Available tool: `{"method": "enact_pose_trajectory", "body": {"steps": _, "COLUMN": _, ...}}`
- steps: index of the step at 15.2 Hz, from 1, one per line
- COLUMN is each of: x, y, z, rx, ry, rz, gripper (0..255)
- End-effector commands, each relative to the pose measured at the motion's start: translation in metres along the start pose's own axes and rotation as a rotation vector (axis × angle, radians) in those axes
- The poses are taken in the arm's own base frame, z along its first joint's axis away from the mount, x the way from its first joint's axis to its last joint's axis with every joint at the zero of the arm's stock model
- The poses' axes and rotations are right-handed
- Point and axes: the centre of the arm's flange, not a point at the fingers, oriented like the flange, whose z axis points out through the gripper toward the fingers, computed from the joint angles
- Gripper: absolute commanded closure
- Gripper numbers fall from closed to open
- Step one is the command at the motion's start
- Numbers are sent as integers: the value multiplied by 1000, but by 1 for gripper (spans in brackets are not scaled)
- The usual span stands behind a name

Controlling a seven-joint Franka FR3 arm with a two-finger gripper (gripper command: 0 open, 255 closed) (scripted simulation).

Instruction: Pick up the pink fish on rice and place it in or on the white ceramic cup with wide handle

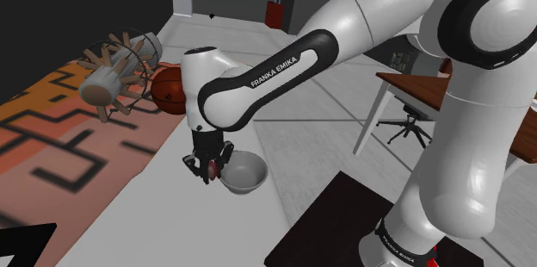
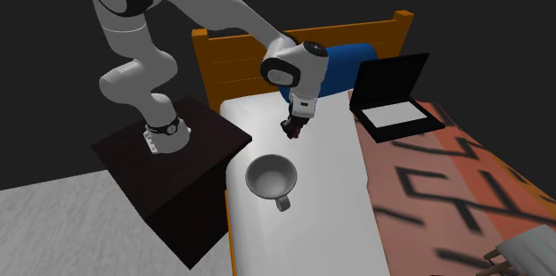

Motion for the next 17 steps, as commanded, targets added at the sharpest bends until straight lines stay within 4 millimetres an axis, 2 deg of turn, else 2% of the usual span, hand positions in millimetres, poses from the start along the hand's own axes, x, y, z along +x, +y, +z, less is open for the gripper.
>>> {"method": "enact_pose_trajectory", "body": {"steps": 1, "x": 5, "y": 24, "z": -1, "rx": 0, "ry": 0, "rz": -1, "gripper": 255}}
{"method": "enact_pose_trajectory", "body": {"steps": 10, "x": 34, "y": 141, "z": 0, "rx": 0, "ry": 0, "rz": -1, "gripper": 255}}
{"method": "enact_pose_trajectory", "body": {"steps": 17, "x": 39, "y": 139, "z": 36, "rx": 0, "ry": 0, "rz": -1, "gripper": 255}}
